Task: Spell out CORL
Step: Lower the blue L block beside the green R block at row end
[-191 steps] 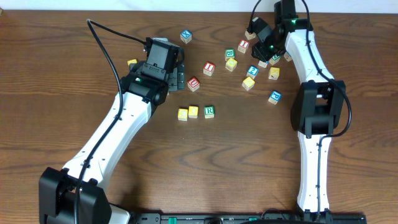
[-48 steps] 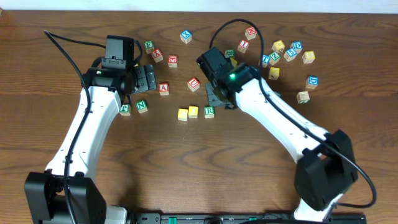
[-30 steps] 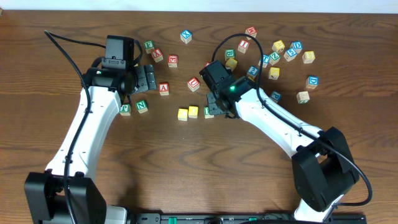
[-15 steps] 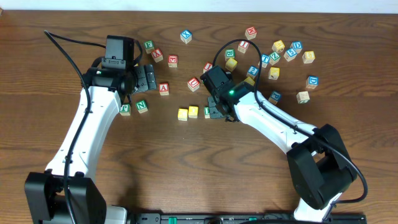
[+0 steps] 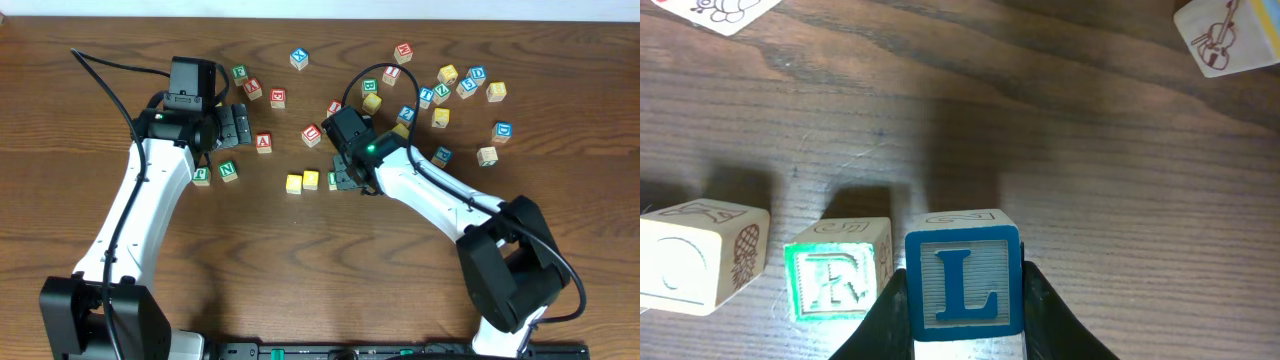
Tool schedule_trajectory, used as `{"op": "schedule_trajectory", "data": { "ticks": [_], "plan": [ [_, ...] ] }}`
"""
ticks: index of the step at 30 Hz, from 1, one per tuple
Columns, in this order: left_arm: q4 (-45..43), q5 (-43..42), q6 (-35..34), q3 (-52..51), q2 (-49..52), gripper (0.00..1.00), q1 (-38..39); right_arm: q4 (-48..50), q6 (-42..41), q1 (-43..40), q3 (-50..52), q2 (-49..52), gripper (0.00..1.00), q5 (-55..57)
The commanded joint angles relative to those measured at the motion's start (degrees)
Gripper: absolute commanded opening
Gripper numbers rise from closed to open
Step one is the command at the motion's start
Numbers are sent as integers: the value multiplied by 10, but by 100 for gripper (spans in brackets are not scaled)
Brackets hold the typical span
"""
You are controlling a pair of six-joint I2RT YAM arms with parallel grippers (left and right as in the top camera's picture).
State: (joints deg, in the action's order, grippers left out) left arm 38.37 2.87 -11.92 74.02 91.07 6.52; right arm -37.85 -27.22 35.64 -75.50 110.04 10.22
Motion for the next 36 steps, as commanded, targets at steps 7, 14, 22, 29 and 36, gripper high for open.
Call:
{"op": "schedule_trajectory", "data": {
  "ticks": [7,14,22,29,36],
  "plan": [
    [0,-3,7,10,-13,98,0,4,-15,-4,7,30,2,14],
    [0,-3,7,10,-13,98,0,4,-19,-4,7,31,2,14],
    [0,-3,7,10,-13,98,0,10,-19,-3,7,32,2,14],
    [0,-3,7,10,-13,98,0,10,-28,-3,10,32,2,14],
    [-1,-3,7,10,-13,98,0,11,-36,0,15,32,2,6]
  ]
}}
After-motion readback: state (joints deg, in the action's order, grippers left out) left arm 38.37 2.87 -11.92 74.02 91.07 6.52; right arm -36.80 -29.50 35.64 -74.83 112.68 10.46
